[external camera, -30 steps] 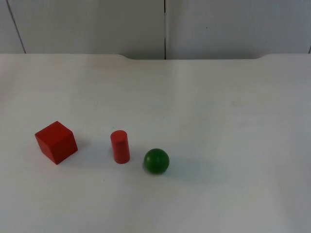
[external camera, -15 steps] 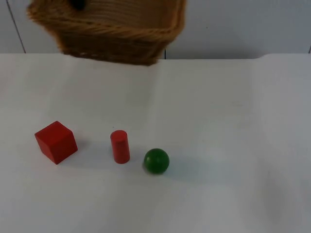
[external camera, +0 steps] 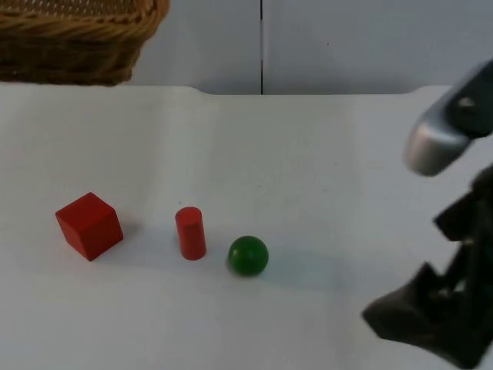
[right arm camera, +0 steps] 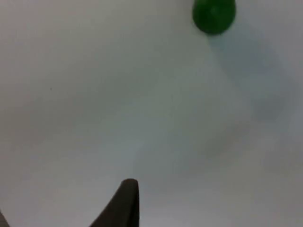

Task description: Pick up the basket with the left hand and place the object to the left of the red cylinder into the basket with the right hand.

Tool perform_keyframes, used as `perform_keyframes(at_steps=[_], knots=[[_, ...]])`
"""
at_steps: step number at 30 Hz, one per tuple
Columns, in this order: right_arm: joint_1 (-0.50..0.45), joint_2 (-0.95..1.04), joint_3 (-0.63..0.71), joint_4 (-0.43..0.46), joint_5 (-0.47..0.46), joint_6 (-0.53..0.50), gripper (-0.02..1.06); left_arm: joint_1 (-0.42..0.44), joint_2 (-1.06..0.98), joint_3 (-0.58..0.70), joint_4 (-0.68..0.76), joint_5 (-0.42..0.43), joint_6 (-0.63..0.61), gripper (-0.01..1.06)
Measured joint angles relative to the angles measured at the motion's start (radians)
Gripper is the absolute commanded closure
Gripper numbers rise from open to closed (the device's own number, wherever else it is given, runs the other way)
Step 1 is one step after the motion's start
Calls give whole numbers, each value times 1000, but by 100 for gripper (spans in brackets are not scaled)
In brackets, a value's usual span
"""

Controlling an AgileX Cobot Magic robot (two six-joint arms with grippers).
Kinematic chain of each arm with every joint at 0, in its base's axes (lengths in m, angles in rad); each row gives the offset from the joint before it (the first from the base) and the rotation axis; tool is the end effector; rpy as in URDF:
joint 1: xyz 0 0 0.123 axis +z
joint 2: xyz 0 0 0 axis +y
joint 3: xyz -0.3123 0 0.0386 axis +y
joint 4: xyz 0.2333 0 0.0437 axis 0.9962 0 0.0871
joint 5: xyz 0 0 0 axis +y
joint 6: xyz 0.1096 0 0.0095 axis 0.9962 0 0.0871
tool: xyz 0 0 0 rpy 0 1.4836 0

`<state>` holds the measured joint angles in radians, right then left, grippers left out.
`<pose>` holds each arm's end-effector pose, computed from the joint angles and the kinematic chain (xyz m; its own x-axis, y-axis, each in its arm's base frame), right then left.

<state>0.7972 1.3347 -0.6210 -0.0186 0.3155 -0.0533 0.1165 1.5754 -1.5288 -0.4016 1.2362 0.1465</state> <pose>0.1640 0.1670 0.2270 -0.5131 -0.6268 -0.5864 -0.7513 0.6583 -0.0464 0.3176 -0.0037 0.3738 -0.9138 -0.0995 -0.3937 0.0426 0.9406 -0.3367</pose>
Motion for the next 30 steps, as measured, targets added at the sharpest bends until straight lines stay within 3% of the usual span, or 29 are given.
perform_keyframes(at_steps=[9,14,24,30], knots=[[96,348,-216,0,-234,-100,-1,8,-42,61,0,0,11,105],[124,491,-339,0,-284,-146,-1,8,-74,61,0,0,14,105],[127,690,-598,0,-292,-235,-1,8,-119,61,2,2,12,105],[127,831,-793,0,-243,-247,-1,8,-127,61,9,2,12,105]])
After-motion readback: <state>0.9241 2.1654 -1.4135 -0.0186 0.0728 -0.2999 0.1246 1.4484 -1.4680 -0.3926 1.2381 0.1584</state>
